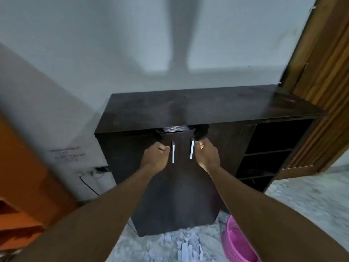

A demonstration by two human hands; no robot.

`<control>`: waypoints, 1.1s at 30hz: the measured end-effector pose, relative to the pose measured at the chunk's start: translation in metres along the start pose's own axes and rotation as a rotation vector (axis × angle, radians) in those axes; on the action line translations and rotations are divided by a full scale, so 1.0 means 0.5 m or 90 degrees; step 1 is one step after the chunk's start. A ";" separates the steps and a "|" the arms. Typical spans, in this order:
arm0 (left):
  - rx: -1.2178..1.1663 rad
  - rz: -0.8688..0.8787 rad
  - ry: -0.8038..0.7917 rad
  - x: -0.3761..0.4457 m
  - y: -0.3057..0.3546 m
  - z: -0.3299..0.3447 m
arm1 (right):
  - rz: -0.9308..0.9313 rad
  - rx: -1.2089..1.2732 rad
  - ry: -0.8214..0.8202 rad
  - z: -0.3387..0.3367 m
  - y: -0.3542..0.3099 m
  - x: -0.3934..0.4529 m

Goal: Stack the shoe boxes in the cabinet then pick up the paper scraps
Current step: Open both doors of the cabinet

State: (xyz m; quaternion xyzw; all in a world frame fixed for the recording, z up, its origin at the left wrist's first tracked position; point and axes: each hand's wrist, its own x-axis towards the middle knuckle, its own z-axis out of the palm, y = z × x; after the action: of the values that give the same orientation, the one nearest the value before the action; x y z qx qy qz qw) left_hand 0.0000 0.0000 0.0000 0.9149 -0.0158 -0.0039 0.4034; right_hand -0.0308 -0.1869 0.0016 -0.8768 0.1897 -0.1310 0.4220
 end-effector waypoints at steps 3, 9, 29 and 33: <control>-0.030 -0.055 0.003 0.026 0.018 0.058 | 0.048 0.049 -0.020 0.032 0.012 0.060; -0.033 -0.087 0.038 0.056 0.049 0.125 | 0.048 0.057 -0.083 0.077 0.033 0.117; -0.149 -0.032 0.077 -0.132 -0.025 0.111 | 0.053 0.076 -0.131 0.088 0.042 0.135; -0.159 0.010 0.070 -0.188 -0.065 0.086 | 0.052 0.071 -0.146 0.080 0.040 0.129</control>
State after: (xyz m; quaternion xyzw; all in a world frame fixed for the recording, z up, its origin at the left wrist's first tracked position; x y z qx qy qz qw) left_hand -0.0942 -0.0068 -0.0537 0.8561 0.0000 0.0473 0.5146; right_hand 0.0379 -0.1994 -0.0339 -0.8528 0.1684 -0.0229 0.4938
